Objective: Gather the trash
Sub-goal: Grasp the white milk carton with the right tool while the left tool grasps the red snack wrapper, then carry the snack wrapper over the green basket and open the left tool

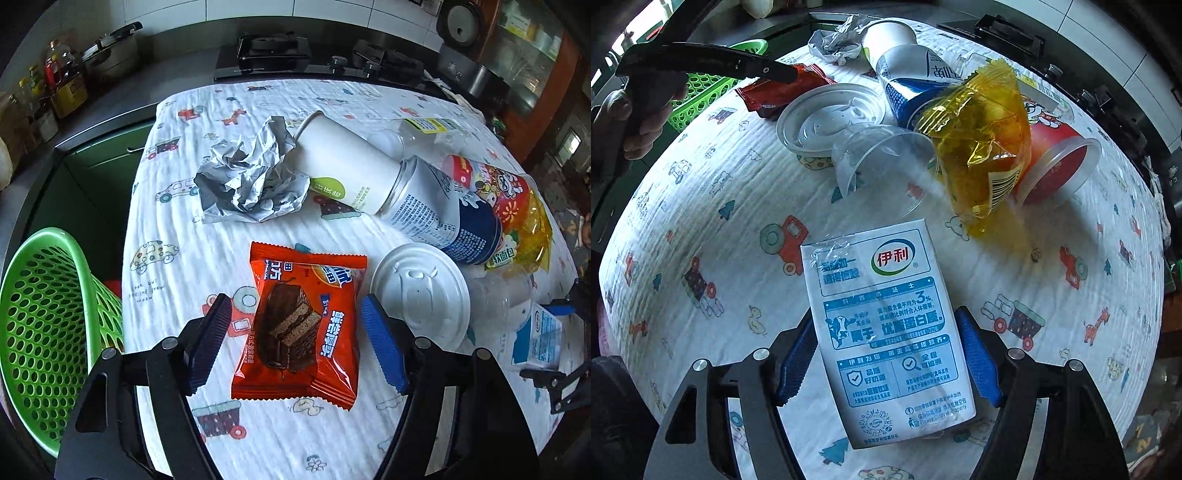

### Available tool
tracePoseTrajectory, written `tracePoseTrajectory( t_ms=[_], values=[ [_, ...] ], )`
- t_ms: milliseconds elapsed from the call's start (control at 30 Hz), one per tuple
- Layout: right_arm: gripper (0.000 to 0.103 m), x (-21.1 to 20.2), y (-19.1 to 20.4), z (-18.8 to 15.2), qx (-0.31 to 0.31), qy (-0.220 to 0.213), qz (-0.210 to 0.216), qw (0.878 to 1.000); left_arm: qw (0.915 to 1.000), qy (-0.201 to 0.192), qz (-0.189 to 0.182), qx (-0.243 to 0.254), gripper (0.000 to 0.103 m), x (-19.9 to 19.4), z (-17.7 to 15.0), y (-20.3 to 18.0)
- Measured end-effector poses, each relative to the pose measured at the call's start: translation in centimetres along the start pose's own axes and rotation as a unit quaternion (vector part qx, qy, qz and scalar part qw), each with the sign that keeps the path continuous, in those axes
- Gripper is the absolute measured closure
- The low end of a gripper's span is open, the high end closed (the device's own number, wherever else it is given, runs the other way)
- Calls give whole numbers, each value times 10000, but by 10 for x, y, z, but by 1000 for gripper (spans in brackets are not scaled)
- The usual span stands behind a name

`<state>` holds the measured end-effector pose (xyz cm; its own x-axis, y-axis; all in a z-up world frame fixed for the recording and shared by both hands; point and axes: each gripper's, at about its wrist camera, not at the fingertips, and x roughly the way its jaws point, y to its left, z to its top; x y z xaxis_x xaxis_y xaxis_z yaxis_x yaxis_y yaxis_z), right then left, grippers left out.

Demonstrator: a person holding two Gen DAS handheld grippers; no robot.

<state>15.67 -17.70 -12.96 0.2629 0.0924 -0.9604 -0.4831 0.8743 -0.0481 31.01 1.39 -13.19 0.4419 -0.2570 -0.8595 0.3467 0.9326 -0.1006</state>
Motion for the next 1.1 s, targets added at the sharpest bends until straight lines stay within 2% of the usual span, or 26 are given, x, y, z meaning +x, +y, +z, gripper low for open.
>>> tracePoseTrajectory(
  t_ms=[200,267,467,667,900,1100],
  values=[
    [32,13,-1,8,19,48,-14,10000,9999,101,-61,52,34,12,-1,4],
    [33,16,0,10,69,59,43,9999,9998,123,-132,44,48,14,-2,6],
    [37,14,6,13,142,11,100,9998,9998,11,-169,-35,65,10,-3,10],
    [38,1,20,16,41,-137,127,9998,9997,-134,-162,-91,77,-3,-8,14],
    [38,-17,33,25,-102,-353,284,9989,9987,-373,-125,-331,79,-34,-20,29],
    [38,-27,47,38,-311,-476,531,9970,9958,-680,93,-598,80,-73,-33,56]
  ],
)
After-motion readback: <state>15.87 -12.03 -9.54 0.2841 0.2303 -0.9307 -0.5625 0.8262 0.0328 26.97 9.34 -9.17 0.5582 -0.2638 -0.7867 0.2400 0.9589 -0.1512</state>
